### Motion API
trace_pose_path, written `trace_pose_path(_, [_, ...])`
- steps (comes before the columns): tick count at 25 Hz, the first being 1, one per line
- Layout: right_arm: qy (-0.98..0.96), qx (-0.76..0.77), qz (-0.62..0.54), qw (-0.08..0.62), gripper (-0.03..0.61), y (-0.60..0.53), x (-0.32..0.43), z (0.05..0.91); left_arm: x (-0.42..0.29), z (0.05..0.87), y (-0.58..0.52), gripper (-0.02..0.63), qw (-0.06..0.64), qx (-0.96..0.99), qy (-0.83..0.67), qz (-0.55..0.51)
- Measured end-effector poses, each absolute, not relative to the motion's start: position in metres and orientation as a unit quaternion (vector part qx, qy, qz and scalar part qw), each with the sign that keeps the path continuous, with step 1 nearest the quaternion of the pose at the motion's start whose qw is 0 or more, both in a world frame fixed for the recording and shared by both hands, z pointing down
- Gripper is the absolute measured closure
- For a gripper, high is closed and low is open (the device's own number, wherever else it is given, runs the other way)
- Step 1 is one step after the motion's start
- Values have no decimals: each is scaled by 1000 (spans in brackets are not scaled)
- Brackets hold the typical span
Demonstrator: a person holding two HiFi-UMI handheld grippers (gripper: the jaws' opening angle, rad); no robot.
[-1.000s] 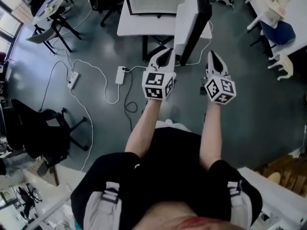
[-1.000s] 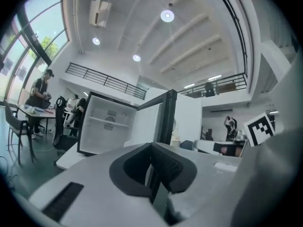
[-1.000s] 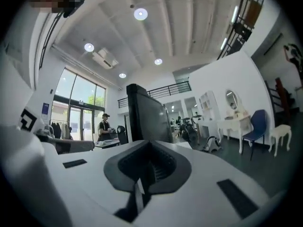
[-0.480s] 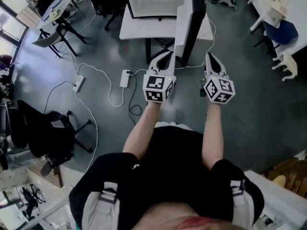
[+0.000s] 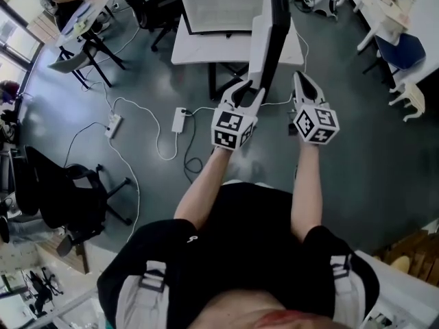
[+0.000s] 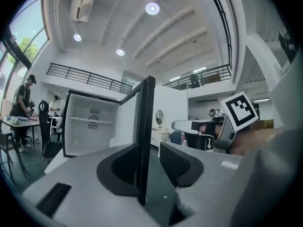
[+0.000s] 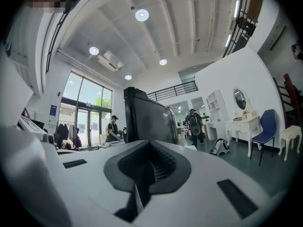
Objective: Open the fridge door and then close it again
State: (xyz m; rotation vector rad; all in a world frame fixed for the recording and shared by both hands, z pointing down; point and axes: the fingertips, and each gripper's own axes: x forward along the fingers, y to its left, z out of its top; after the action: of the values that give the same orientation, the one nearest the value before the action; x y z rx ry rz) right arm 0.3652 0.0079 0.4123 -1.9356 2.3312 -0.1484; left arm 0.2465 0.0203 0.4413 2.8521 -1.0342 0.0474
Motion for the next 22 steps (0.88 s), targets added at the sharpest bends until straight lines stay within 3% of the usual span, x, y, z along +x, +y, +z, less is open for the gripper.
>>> trace_pose_path(15, [840, -540, 55, 2, 584, -53, 342, 330, 308, 426, -33, 460, 13, 936, -347, 51])
trace_pose_path(22, [857, -510, 73, -6, 584, -59, 327, 324, 297, 426, -40, 463, 3, 926, -375, 43])
